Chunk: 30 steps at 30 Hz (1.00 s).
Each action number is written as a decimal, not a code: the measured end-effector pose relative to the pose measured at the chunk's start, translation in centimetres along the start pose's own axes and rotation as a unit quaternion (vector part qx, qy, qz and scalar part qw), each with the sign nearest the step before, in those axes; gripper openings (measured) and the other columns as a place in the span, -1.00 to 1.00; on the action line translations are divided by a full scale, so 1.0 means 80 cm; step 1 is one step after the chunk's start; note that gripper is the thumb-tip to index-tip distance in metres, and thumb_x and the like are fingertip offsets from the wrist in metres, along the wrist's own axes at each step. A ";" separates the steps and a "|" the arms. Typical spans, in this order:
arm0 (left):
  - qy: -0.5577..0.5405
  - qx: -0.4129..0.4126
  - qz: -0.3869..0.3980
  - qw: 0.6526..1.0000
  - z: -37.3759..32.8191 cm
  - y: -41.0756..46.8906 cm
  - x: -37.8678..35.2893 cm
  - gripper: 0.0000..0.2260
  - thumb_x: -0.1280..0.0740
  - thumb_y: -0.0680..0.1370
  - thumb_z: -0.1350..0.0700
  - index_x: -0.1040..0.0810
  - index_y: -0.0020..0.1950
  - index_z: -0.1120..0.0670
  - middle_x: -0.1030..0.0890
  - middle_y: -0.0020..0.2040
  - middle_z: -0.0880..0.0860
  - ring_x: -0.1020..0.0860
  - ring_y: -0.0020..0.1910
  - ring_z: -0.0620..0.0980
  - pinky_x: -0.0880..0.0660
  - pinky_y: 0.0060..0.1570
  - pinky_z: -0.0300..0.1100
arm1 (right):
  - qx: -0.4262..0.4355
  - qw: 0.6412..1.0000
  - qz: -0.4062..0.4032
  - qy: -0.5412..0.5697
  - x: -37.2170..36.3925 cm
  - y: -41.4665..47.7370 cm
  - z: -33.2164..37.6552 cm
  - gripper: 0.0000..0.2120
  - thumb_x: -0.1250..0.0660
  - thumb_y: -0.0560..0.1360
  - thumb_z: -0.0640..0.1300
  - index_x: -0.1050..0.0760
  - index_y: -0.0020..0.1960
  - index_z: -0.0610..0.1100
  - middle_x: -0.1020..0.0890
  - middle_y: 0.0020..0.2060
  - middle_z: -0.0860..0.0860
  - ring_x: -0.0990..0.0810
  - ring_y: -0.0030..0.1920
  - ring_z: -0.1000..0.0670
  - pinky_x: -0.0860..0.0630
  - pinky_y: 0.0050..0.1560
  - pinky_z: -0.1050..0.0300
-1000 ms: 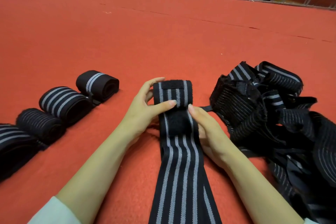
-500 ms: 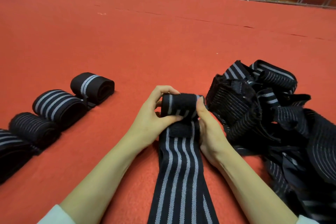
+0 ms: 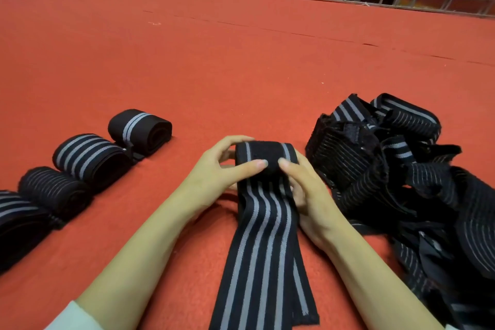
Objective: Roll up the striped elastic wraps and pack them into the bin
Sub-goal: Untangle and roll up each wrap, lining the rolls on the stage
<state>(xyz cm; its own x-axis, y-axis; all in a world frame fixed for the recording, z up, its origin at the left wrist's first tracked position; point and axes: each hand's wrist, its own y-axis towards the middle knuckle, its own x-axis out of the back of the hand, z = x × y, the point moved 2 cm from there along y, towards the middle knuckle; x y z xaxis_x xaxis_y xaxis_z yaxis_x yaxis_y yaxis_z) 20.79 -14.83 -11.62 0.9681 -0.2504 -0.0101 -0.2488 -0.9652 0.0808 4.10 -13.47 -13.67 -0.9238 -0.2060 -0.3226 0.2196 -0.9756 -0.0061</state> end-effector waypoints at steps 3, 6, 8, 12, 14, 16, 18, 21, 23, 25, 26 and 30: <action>0.017 -0.029 -0.020 0.999 0.004 0.002 0.003 -0.51 -0.54 0.32 0.07 -0.50 0.21 -0.05 -0.58 0.18 0.05 -0.65 0.02 0.06 -0.61 -0.03 -0.08 | -0.029 0.999 0.017 -0.009 -0.008 0.002 -0.001 -0.48 -0.25 0.53 0.13 -0.43 0.36 -0.16 -0.60 0.22 -0.15 -0.55 0.25 -0.14 -0.48 0.28 -0.03; 0.074 -0.062 -0.002 0.995 0.010 0.003 -0.001 -0.50 -0.56 0.34 0.03 -0.46 0.21 -0.12 -0.57 0.17 -0.05 -0.59 0.14 -0.01 -0.54 0.14 -0.07 | -0.009 1.000 0.006 -0.017 -0.009 0.001 -0.005 -0.58 -0.22 0.54 0.00 -0.45 0.31 -0.21 -0.63 0.17 -0.16 -0.58 0.21 -0.16 -0.50 0.26 -0.04; 0.089 -0.070 0.009 0.994 0.011 0.004 -0.003 -0.49 -0.55 0.35 0.02 -0.44 0.23 -0.16 -0.55 0.21 -0.03 -0.57 0.17 -0.03 -0.52 0.15 -0.08 | 0.011 1.000 -0.006 -0.011 -0.008 -0.001 -0.003 -0.60 -0.26 0.51 -0.06 -0.46 0.28 -0.22 -0.65 0.12 -0.17 -0.60 0.17 -0.19 -0.54 0.21 -0.02; -0.014 -0.007 0.038 0.999 0.012 0.004 -0.002 -0.47 -0.49 0.42 0.02 -0.39 0.33 -0.22 -0.57 0.20 -0.07 -0.61 0.13 -0.06 -0.57 -0.08 -0.17 | 0.060 0.997 0.017 -0.036 -0.012 -0.004 0.004 -0.65 -0.23 0.55 -0.25 -0.42 0.34 -0.20 -0.62 0.17 -0.13 -0.59 0.20 -0.12 -0.53 0.20 0.05; -0.008 -0.003 0.012 1.000 0.012 0.006 0.002 -0.53 -0.48 0.39 -0.03 -0.46 0.27 -0.20 -0.61 0.16 -0.07 -0.59 0.17 -0.05 -0.58 -0.07 -0.12 | 0.060 0.997 0.014 -0.041 -0.013 -0.003 0.003 -0.56 -0.28 0.53 -0.29 -0.36 0.39 -0.16 -0.62 0.19 -0.11 -0.59 0.20 -0.09 -0.54 0.17 0.10; 0.023 -0.028 -0.035 0.999 0.012 0.009 0.007 -0.57 -0.53 0.37 0.01 -0.52 0.20 -0.09 -0.63 0.12 -0.06 -0.57 0.18 -0.08 -0.56 0.05 -0.07 | 0.029 0.999 0.012 -0.040 -0.011 -0.001 -0.003 -0.33 -0.43 0.44 -0.29 -0.24 0.47 -0.10 -0.63 0.17 -0.12 -0.61 0.18 -0.09 -0.54 0.16 0.06; 0.027 -0.048 -0.069 0.996 0.013 0.010 0.013 -0.57 -0.55 0.36 0.05 -0.52 0.18 -0.05 -0.63 0.12 -0.05 -0.56 0.17 -0.10 -0.53 0.09 -0.11 | -0.023 0.997 0.034 -0.062 -0.011 -0.002 -0.007 -0.13 -0.52 0.33 -0.27 -0.14 0.50 -0.01 -0.66 0.10 -0.14 -0.64 0.11 -0.12 -0.55 0.17 -0.03; -0.008 -0.046 -0.110 0.993 0.012 0.012 0.025 -0.51 -0.56 0.32 0.01 -0.49 0.20 -0.06 -0.63 0.12 -0.01 -0.60 0.14 0.02 -0.56 -0.05 -0.09 | -0.069 0.986 0.065 -0.136 -0.014 -0.006 -0.011 -0.12 -0.53 0.30 -0.38 -0.18 0.44 0.09 -0.70 -0.01 -0.11 -0.69 -0.01 -0.08 -0.61 0.03 0.08; -0.041 -0.032 -0.127 0.991 0.012 0.012 0.030 -0.48 -0.51 0.30 0.02 -0.46 0.23 -0.01 -0.64 0.10 0.03 -0.63 0.09 0.04 -0.60 -0.05 -0.01 | -0.089 0.981 0.074 -0.159 -0.013 -0.007 -0.010 -0.22 -0.47 0.34 -0.42 -0.24 0.40 0.03 -0.70 0.01 -0.11 -0.69 0.00 -0.07 -0.62 0.00 0.13; -0.047 -0.020 -0.128 0.991 0.013 0.011 0.031 -0.46 -0.49 0.31 0.02 -0.44 0.25 0.01 -0.65 0.08 0.06 -0.65 0.05 0.07 -0.61 0.00 0.07 | -0.112 0.976 0.094 -0.159 -0.010 -0.008 -0.007 -0.37 -0.41 0.39 -0.46 -0.31 0.37 -0.13 -0.67 0.08 -0.12 -0.67 0.05 -0.07 -0.60 0.03 0.14; -0.046 -0.017 -0.126 0.991 0.013 0.011 0.031 -0.47 -0.49 0.32 0.02 -0.44 0.25 0.01 -0.65 0.08 0.09 -0.65 0.05 0.10 -0.60 0.00 0.10 | -0.120 0.973 0.109 -0.164 -0.008 -0.009 -0.006 -0.45 -0.39 0.41 -0.46 -0.34 0.33 -0.19 -0.66 0.10 -0.11 -0.67 0.06 -0.05 -0.59 0.04 0.15; -0.051 -0.013 -0.112 0.992 0.013 0.010 0.030 -0.50 -0.48 0.34 0.02 -0.45 0.24 -0.01 -0.64 0.11 0.11 -0.63 0.09 0.13 -0.60 -0.02 0.07 | -0.126 0.969 0.132 -0.168 -0.002 -0.010 -0.006 -0.56 -0.36 0.43 -0.47 -0.40 0.26 -0.23 -0.65 0.10 -0.12 -0.65 0.08 -0.05 -0.58 0.10 0.11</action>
<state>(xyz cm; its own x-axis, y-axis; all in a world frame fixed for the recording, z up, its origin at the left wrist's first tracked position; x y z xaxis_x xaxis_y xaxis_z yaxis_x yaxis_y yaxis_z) 22.85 -16.28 -12.61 0.9906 -0.0381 -0.1318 -0.0261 -0.9955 0.0909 4.20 -12.66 -14.05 -0.8655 -0.5006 -0.0182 0.4928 -0.8442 -0.2108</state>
